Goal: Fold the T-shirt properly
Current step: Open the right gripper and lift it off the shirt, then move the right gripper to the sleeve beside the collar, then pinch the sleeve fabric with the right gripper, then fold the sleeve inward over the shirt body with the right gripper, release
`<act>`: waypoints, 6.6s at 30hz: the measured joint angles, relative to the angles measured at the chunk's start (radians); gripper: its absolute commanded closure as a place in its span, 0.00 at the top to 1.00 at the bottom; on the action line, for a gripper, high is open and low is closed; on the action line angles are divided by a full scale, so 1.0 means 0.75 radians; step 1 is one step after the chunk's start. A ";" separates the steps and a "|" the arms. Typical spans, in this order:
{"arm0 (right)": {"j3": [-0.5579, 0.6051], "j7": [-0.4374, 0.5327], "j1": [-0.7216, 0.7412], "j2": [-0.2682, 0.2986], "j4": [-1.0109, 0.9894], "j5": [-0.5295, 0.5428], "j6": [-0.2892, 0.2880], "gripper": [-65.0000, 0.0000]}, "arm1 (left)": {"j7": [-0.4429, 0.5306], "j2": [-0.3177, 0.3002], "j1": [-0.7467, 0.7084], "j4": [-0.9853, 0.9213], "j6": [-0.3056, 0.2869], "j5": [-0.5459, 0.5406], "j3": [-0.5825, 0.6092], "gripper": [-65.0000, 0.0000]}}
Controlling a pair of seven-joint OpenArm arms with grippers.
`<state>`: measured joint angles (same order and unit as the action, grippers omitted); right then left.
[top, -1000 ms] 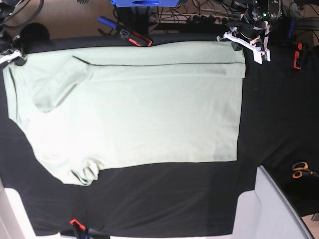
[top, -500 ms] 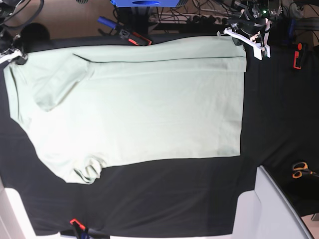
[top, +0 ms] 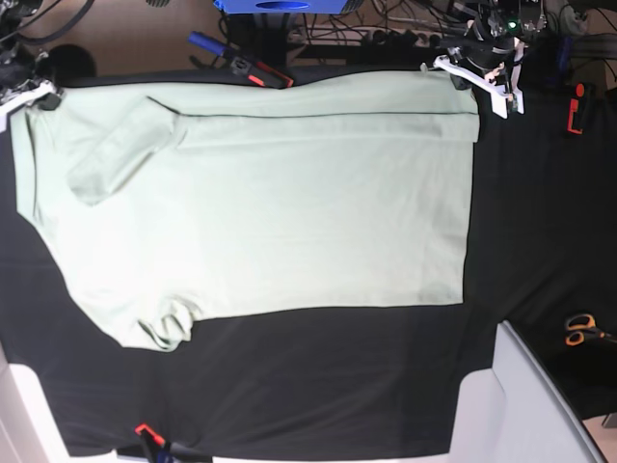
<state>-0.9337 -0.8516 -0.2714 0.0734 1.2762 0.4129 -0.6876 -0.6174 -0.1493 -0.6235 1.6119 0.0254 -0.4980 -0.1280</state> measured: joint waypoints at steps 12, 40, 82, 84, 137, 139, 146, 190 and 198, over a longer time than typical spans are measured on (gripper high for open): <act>-0.007 0.012 -0.010 -0.003 0.004 0.031 -0.006 0.64 | -0.025 -0.034 -0.037 0.002 0.007 0.013 -0.092 0.51; 0.240 -0.194 -0.081 -0.121 0.448 -0.008 -0.006 0.00 | -0.026 0.017 0.023 0.154 0.025 0.025 -0.126 0.00; 0.568 -0.173 -0.071 -0.164 0.223 0.005 -0.005 0.00 | 0.022 0.010 0.085 -0.059 0.012 0.025 -0.070 0.00; 0.573 -0.173 -0.071 -0.164 0.223 0.005 -0.005 0.00 | 0.022 0.010 0.085 -0.059 0.012 0.025 -0.070 0.00; 0.538 -0.297 0.247 -0.080 0.467 -0.002 0.119 0.02 | 0.012 0.014 0.095 -0.053 0.001 0.201 -0.076 0.00; 0.412 -0.304 0.232 -0.090 0.532 0.014 0.218 0.03 | 0.011 0.014 0.096 -0.051 0.002 0.201 -0.076 0.00; 0.208 -0.459 0.196 -0.128 0.393 0.004 0.304 0.67 | -0.024 0.014 0.089 0.010 0.016 0.215 -0.076 0.00; 0.362 -0.485 0.101 -0.214 0.296 0.215 0.314 0.00 | -0.023 0.007 0.089 0.013 0.021 0.216 -0.081 0.00; 0.443 -0.562 0.226 -0.210 0.296 0.214 0.315 0.00 | -0.024 0.007 0.089 0.013 0.021 0.216 -0.081 0.00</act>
<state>-0.6014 -1.2732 -0.1020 -0.0837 1.4982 0.5735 -0.4511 -0.6353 -0.1440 -0.5568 1.6215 0.0414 -0.3359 -0.1890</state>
